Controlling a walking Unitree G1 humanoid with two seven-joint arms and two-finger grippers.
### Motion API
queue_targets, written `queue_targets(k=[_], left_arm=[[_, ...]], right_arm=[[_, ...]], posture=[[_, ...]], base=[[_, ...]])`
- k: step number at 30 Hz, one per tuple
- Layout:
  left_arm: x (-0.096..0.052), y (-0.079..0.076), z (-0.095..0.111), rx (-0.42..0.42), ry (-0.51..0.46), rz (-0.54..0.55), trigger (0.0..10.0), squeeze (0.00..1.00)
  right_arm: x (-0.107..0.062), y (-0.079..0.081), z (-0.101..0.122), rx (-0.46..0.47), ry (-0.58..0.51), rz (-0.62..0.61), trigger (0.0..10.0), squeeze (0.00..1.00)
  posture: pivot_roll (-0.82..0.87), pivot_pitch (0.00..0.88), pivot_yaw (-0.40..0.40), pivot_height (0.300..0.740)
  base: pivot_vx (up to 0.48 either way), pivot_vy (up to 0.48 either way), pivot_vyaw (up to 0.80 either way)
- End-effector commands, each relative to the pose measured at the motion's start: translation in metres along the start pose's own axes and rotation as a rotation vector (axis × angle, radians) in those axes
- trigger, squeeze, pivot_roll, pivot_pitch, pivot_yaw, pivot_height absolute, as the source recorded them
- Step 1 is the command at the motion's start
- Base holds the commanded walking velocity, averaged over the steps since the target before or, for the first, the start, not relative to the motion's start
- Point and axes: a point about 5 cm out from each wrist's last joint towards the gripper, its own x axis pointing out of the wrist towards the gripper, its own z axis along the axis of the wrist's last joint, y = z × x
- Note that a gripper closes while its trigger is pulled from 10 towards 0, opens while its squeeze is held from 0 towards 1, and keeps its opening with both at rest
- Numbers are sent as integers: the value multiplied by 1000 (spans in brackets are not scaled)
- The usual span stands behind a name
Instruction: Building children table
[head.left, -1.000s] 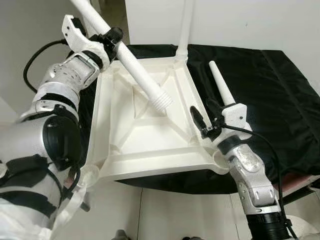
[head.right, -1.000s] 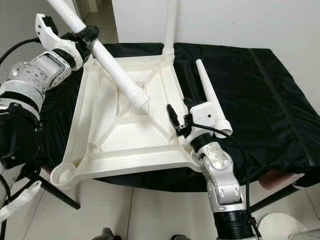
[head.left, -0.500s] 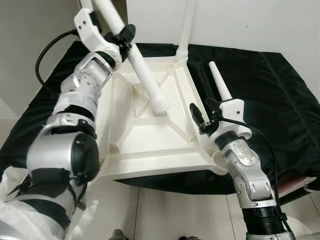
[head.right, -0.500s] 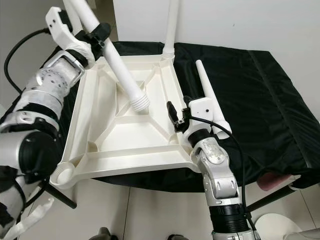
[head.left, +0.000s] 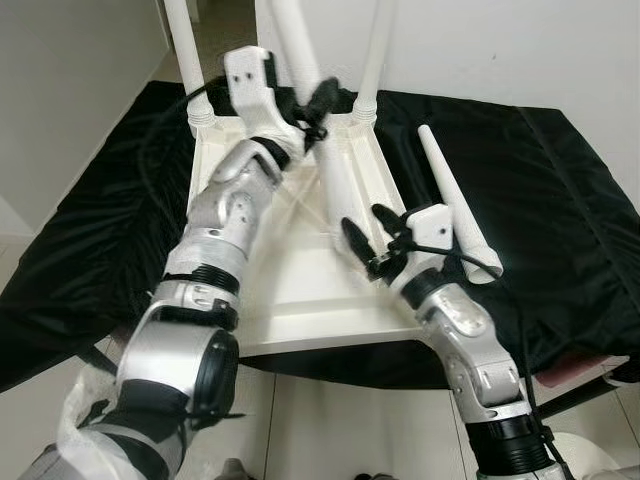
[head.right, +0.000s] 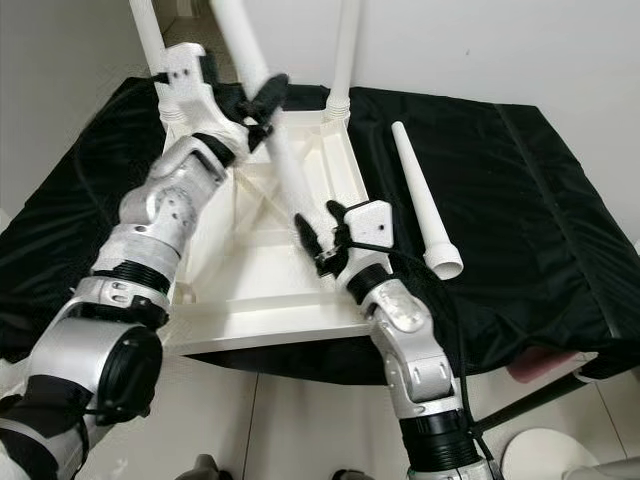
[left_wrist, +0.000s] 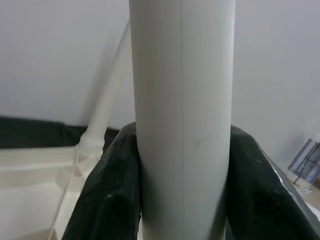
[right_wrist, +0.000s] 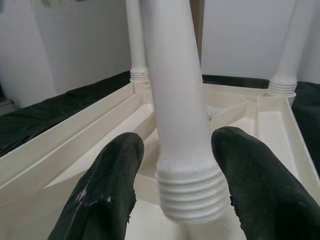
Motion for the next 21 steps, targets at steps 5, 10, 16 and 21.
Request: queue_targets(k=[5,10,16,21], left_arm=[[2,-28,-1,55,-33,-142,10000,0],[-3,-51,-8,107,-30,-238,10000,0],[-8,-62,-14,126,-24,-265,10000,0],[-10,-64,-16,146,-16,-273,10000,0]], right_arm=[[8,1,3,3,8,27,10000,0],[15,-3,1,-38,20,-1,10000,0],[19,-5,1,-37,17,-21,10000,0],[16,-5,2,-23,5,-27,10000,1000]], posture=[[-21,34,-10,740],[-7,20,-5,740],[-2,6,4,740],[5,0,0,740]], base=[[0,0,0],[0,0,0],[0,0,0],[0,0,0]])
